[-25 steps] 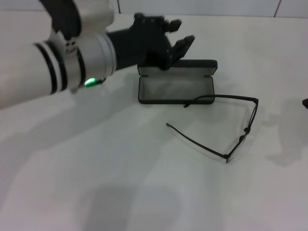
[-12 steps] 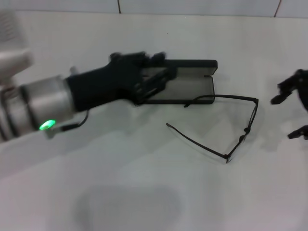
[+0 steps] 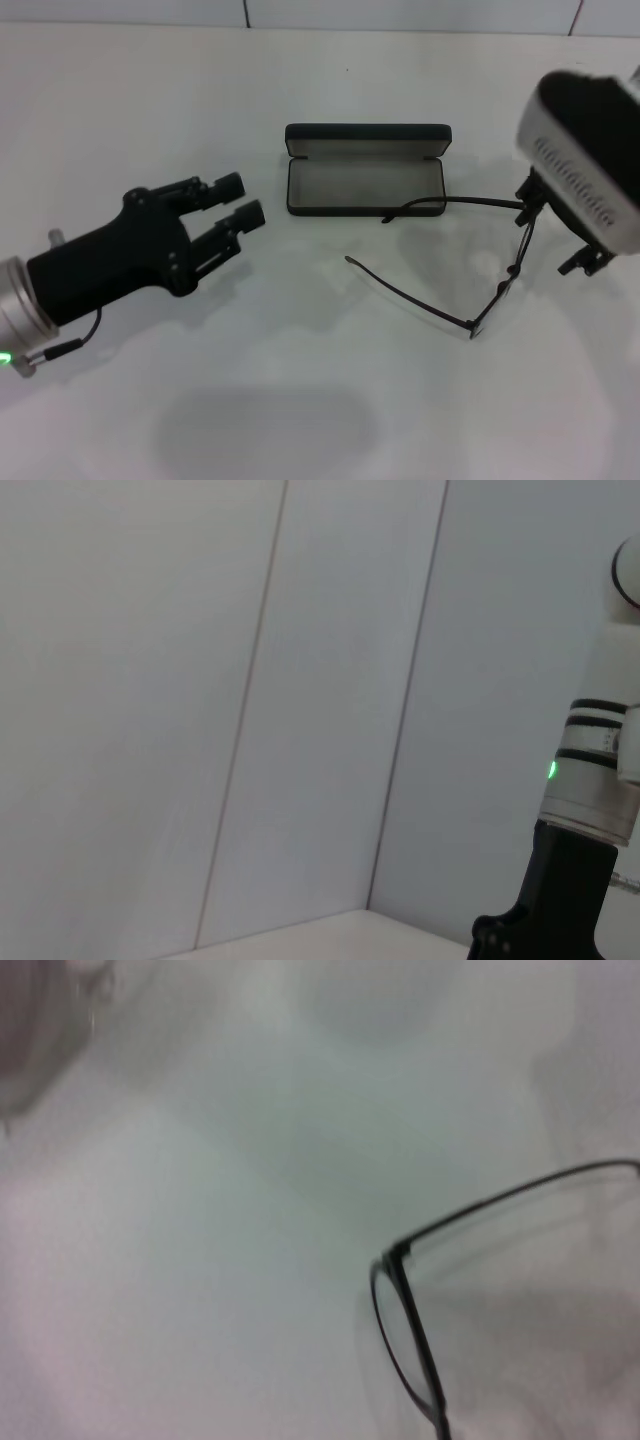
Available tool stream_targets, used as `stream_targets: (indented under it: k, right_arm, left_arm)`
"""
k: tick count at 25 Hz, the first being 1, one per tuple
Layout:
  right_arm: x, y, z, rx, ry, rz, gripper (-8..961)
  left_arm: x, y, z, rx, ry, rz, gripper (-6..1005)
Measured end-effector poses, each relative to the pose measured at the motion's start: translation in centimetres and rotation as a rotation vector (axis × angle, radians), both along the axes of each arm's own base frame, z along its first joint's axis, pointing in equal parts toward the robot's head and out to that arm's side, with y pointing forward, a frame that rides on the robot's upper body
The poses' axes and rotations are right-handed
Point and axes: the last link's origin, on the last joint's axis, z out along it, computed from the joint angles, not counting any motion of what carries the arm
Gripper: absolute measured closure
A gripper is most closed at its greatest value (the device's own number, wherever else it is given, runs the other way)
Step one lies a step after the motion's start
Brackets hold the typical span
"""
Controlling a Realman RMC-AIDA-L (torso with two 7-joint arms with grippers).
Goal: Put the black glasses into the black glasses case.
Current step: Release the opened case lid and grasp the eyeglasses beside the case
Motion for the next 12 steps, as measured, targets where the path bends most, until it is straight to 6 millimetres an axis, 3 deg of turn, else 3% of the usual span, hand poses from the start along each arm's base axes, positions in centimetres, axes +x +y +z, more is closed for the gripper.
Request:
stream_targets:
  k: [12]
  right_arm:
    - [0.3, 0.1, -3.7, -0.064, -0.077, 0.091, 325]
  left_arm:
    - [-0.3, -0.3, -0.8, -0.002, -0.012, 0.011, 620]
